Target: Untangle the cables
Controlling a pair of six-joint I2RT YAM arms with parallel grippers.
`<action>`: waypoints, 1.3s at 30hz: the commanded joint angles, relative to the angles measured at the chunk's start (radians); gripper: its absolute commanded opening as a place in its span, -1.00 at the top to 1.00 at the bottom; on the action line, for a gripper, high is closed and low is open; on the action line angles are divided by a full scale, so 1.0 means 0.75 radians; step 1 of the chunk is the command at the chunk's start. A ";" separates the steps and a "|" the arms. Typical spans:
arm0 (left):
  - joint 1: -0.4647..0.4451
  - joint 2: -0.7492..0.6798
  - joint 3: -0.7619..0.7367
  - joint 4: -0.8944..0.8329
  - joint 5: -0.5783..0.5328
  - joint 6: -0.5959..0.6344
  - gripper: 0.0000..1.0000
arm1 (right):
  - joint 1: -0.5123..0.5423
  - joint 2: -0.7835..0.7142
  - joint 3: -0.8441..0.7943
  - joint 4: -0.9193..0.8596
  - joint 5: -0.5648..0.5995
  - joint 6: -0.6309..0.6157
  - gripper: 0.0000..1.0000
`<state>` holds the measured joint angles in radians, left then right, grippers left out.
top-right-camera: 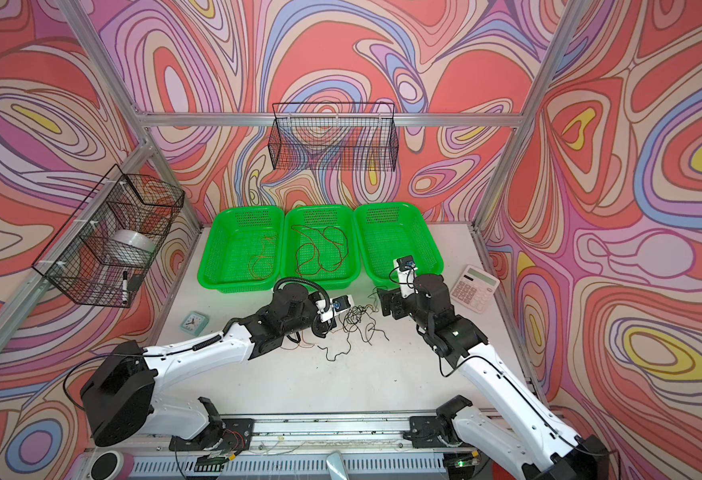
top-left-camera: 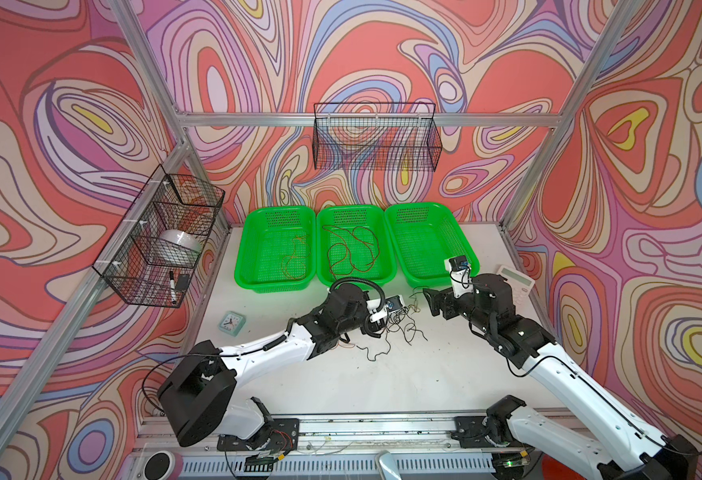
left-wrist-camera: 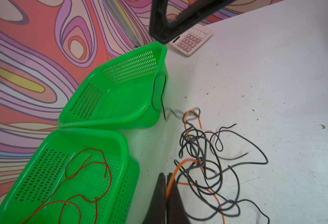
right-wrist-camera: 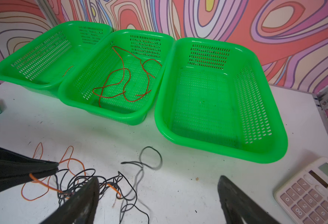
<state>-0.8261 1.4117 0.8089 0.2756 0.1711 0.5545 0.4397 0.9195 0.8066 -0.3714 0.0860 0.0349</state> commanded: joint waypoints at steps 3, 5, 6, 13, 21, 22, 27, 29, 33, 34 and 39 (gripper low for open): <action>-0.007 -0.008 0.018 -0.070 -0.048 -0.034 1.00 | -0.001 0.007 0.087 -0.130 0.069 -0.007 -0.93; -0.007 -0.007 0.029 -0.078 -0.023 -0.061 1.00 | -0.002 -0.007 0.055 -0.073 -0.129 0.015 -0.83; -0.008 -0.002 0.035 -0.075 -0.015 -0.076 1.00 | -0.001 -0.010 0.029 -0.027 -0.209 0.052 -0.78; -0.025 0.056 0.118 -0.098 -0.060 -0.136 1.00 | 0.013 -0.015 -0.205 0.302 -0.548 0.409 -0.56; -0.073 0.095 0.187 -0.155 -0.099 -0.170 1.00 | 0.101 0.021 -0.296 0.456 -0.529 0.427 -0.54; -0.080 0.100 0.195 -0.163 -0.104 -0.169 1.00 | 0.119 0.034 -0.296 0.467 -0.511 0.424 -0.54; -0.123 0.112 0.220 -0.184 -0.116 -0.153 1.00 | 0.140 0.090 -0.300 0.525 -0.399 0.428 -0.41; -0.133 0.106 0.237 -0.199 -0.116 -0.154 1.00 | 0.140 0.129 -0.277 0.493 -0.348 0.417 -0.27; -0.148 0.080 0.271 -0.243 -0.100 -0.145 1.00 | 0.140 0.178 -0.285 0.479 -0.246 0.388 -0.07; -0.151 0.071 0.280 -0.257 -0.092 -0.146 1.00 | 0.140 0.181 -0.303 0.508 -0.242 0.387 -0.04; -0.156 0.052 0.328 -0.335 -0.065 -0.134 1.00 | 0.140 0.174 -0.361 0.658 -0.368 0.375 -0.15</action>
<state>-0.9386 1.4784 1.0161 0.0704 0.0925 0.4442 0.5392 1.0565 0.5617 0.0444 -0.1555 0.3317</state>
